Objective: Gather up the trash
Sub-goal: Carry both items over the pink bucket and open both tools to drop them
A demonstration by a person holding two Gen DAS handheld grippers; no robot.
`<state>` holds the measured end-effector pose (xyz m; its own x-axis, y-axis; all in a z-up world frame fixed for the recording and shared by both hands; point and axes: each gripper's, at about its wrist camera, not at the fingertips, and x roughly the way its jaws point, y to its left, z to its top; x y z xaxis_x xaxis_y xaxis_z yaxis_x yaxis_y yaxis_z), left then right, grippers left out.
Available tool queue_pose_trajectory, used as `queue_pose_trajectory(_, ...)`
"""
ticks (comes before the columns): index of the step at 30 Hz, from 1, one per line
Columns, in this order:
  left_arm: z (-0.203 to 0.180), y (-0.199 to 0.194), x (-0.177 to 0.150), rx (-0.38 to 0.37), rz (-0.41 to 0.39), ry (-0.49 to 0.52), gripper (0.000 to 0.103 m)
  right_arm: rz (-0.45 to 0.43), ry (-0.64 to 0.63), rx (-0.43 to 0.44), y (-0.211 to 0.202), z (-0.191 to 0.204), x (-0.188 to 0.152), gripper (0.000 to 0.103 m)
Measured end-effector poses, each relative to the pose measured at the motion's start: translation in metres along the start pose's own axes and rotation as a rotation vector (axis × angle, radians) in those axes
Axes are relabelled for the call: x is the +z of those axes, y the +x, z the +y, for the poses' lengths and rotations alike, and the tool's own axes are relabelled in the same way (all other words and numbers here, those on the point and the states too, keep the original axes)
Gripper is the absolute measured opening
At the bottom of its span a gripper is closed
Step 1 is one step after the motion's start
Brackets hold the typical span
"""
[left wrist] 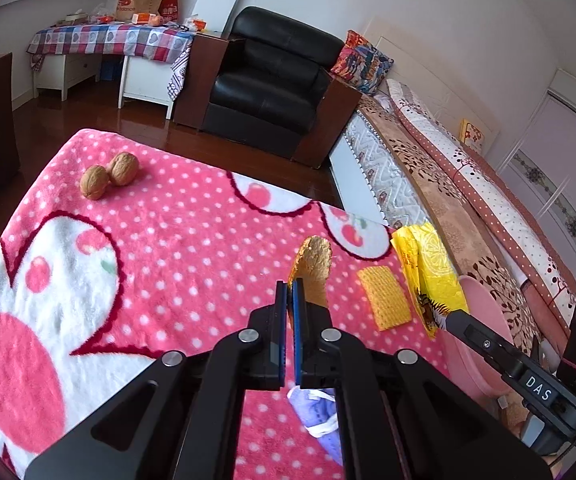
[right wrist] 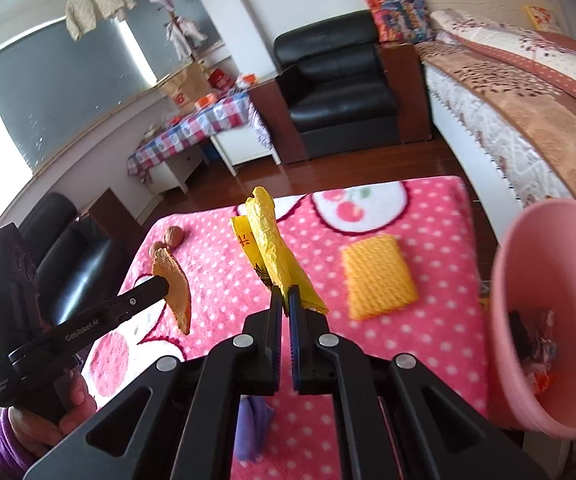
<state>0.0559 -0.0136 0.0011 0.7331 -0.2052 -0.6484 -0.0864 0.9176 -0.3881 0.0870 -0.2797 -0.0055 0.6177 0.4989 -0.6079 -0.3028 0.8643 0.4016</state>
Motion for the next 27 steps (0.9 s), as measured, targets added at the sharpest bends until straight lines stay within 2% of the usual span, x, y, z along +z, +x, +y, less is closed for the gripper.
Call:
queue_pose_trajectory(7, -0.056, 0.003, -0.006, -0.1, 0.013, 0.086, 0.002, -0.119, 0.074, -0.149, -0.062, -0.043, -0.005, 0.003)
queue_pose_trajectory(15, -0.131, 0.018, -0.014, -0.218, 0.048, 0.203, 0.002, -0.165, 0.179, -0.287, -0.106, -0.101, -0.016, 0.003)
queue_pose_trajectory(20, -0.174, 0.036, -0.026, -0.272, 0.082, 0.27, 0.002, -0.169, 0.239, -0.327, -0.114, -0.129, -0.026, 0.003)
queue_pose_trajectory(27, -0.214, 0.065, -0.049, -0.297, 0.144, 0.342, 0.002, -0.151, 0.299, -0.346, -0.112, -0.157, -0.036, 0.003)
